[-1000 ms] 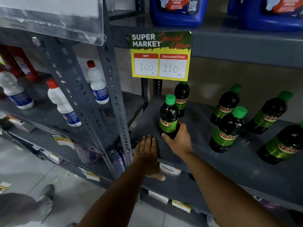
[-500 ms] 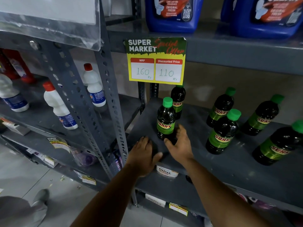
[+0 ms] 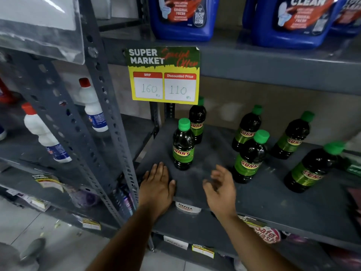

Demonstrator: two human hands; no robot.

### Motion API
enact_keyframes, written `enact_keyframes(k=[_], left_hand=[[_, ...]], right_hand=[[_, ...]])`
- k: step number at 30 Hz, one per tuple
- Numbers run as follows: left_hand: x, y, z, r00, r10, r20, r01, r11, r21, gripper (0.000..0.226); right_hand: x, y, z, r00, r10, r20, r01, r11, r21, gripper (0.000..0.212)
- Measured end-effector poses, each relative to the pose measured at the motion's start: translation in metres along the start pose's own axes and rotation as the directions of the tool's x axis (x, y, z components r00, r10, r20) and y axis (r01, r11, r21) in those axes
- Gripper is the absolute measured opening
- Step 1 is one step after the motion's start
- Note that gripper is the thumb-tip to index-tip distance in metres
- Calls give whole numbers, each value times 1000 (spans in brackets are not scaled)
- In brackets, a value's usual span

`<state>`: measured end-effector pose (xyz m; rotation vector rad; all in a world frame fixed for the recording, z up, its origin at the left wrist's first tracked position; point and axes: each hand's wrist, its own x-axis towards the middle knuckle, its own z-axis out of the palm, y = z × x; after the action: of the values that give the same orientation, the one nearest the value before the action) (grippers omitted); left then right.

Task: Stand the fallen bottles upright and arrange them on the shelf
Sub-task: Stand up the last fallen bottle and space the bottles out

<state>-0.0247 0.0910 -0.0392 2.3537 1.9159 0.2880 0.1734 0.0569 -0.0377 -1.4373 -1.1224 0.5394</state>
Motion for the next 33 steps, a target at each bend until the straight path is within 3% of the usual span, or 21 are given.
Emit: enact_keyframes(k=[3, 5, 8, 11, 14, 19, 24, 27, 28, 30, 32, 33], left_hand=[[0, 0, 1, 1000, 9, -19, -8, 999, 31, 76], [0, 0, 1, 1000, 17, -17, -16, 999, 51, 76], [1, 0, -1, 1000, 12, 9, -12, 999, 39, 73], [1, -1, -1, 999, 2, 42, -3, 1000, 27, 71], [3, -2, -3, 998, 1, 56, -2, 1000, 4, 68], [2, -2, -4, 998, -3, 65, 0, 999, 47, 71], [2, -2, -2, 999, -3, 35, 1, 999, 44, 73], [2, -3, -1, 999, -9, 46, 7, 999, 42, 68], [3, -2, -2, 999, -7, 49, 5, 999, 39, 68], [4, -2, -1, 998, -10, 55, 8, 999, 34, 69], [4, -3, -1, 999, -10, 51, 8, 999, 36, 74], [4, -1, -2, 999, -10, 52, 8, 999, 33, 77]], right_hand=[[0, 13, -44, 902, -107, -419, 35, 984, -177, 73], [17, 15, -67, 866, -174, -468, 28, 953, -302, 92], [49, 9, -84, 967, -45, -251, -20, 968, -252, 108], [64, 11, -88, 997, 64, -40, -71, 975, -212, 95], [66, 16, -87, 991, 130, -33, -134, 959, -250, 79], [39, 8, -92, 983, 173, -57, -182, 949, -259, 71], [3, 6, -99, 990, 143, 5, -135, 948, -289, 83], [-10, 4, -111, 996, 28, 89, -11, 983, -184, 111], [-12, 1, -118, 999, -42, 16, 44, 992, -121, 113], [-7, 2, -139, 952, -114, -283, 90, 991, -96, 104], [24, 1, -171, 875, -46, -482, -18, 992, -127, 111], [43, 0, -188, 861, 39, -507, -119, 985, -127, 118]])
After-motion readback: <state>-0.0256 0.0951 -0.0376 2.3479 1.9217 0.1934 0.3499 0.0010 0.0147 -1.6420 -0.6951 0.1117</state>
